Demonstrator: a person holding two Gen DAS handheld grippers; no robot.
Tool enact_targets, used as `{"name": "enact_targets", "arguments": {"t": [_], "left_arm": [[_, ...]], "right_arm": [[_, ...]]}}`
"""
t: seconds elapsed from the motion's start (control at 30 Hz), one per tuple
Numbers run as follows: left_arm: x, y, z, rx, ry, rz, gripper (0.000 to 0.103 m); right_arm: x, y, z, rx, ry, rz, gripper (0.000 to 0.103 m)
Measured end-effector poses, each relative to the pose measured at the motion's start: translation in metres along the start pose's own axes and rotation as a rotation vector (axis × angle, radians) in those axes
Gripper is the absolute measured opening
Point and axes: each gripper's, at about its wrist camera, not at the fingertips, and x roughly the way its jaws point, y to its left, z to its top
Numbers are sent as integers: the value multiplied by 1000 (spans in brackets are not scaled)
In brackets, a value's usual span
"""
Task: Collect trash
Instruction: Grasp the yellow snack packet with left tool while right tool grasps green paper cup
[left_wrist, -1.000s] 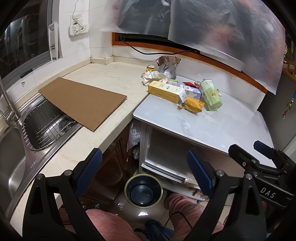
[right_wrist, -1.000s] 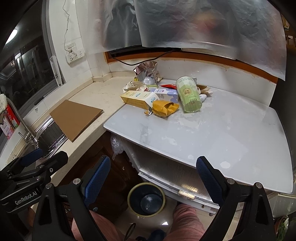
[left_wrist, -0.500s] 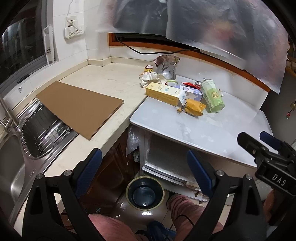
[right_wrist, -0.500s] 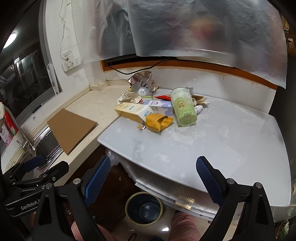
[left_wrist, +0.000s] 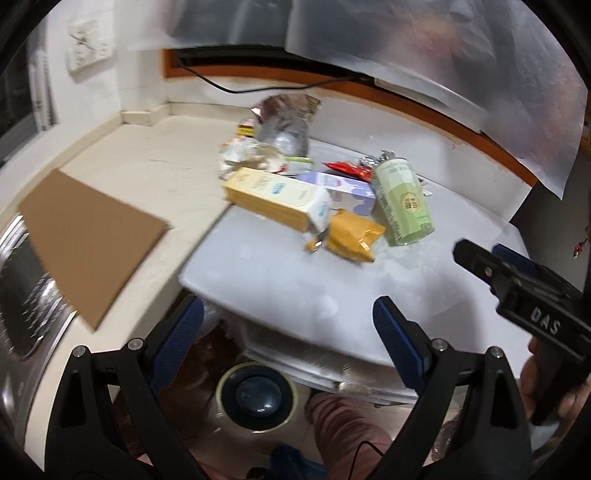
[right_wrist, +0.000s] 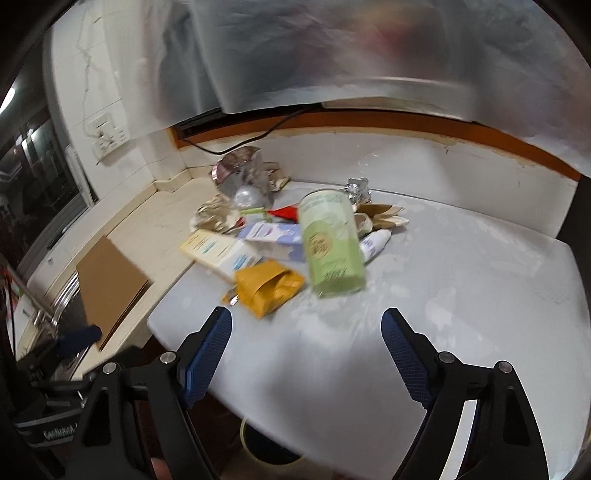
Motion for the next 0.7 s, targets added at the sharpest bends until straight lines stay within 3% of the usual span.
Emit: {"name": "enact_targets", "arguments": {"t": [0.17,0.37,0.43,0.5,0.7], "left_arm": [[47,-14,22,0,35,-30,91],[88,-15,36,-14,82,-34,91],[97,-12,39,-39,107,-75,91],[103,-12,41,-54,117,-102,91],[122,-22,51,-50,139,-145,91]], "right_arm": [[53,-27,30,56,46,-2,85],[115,-44,45,105,130,55,85],[129,-45,45,115,149,60,80],[140,-45,43,117,167,85,60],[135,-49,35,149,140,131,53]]}}
